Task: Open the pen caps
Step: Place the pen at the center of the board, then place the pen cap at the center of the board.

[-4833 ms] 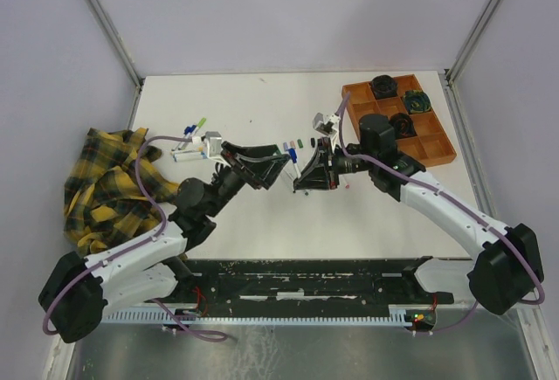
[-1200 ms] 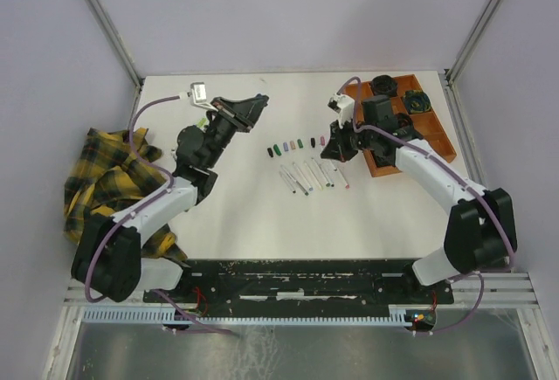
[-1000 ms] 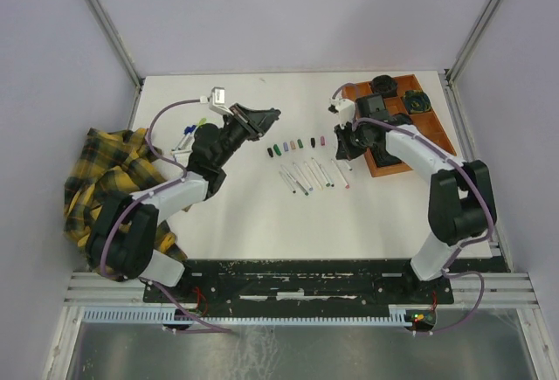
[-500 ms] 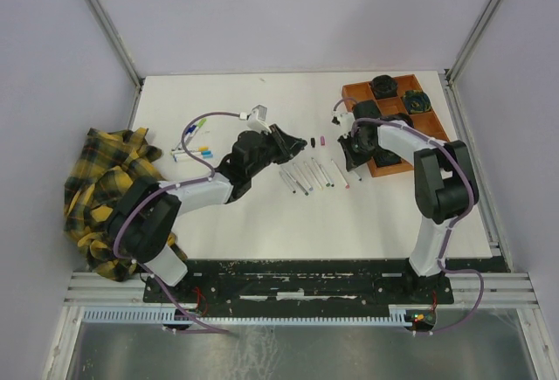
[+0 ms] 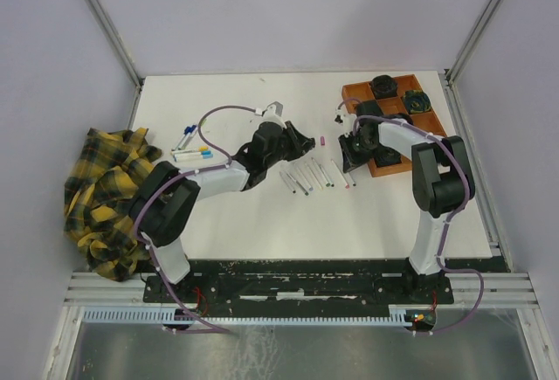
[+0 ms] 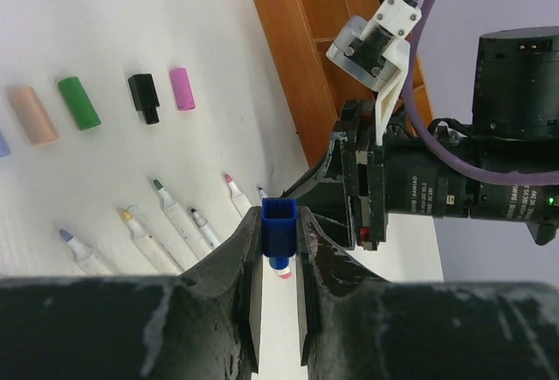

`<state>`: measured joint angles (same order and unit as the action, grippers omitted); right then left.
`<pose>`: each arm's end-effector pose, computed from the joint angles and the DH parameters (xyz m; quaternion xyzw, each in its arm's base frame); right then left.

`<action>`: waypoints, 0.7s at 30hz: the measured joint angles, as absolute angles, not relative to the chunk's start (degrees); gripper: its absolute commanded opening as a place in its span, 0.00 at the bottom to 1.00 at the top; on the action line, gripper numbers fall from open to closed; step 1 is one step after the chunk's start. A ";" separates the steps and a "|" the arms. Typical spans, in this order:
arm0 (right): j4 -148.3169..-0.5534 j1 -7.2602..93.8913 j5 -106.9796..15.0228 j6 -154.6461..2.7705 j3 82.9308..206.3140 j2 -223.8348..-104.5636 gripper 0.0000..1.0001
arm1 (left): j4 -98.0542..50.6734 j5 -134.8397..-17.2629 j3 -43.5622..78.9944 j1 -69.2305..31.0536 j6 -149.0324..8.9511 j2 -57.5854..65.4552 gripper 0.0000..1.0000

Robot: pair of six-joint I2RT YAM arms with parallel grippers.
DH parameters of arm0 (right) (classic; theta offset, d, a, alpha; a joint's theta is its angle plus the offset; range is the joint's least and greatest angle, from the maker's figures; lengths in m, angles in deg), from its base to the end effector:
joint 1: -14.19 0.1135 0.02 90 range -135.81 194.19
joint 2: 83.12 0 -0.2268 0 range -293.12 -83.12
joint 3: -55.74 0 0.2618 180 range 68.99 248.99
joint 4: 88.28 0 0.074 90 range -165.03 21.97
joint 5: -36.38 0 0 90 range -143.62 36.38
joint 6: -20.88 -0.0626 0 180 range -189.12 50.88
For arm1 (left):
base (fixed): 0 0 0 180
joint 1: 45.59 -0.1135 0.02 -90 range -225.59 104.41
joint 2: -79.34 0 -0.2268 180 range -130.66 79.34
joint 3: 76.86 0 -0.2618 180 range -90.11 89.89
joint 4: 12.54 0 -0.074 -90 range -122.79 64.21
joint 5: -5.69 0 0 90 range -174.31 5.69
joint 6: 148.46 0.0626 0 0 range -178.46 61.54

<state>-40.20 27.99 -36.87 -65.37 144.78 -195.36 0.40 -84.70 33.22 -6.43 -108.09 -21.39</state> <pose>0.3739 0.1104 0.0934 -0.1723 0.9611 0.1573 0.1477 0.3237 -0.2631 0.1603 -0.0757 0.8048 -0.4099 0.4226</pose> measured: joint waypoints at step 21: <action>-38.13 22.24 -30.07 -65.75 145.06 -183.45 0.31 | -27.58 -97.20 2.71 -2.34 -105.81 -39.48 0.03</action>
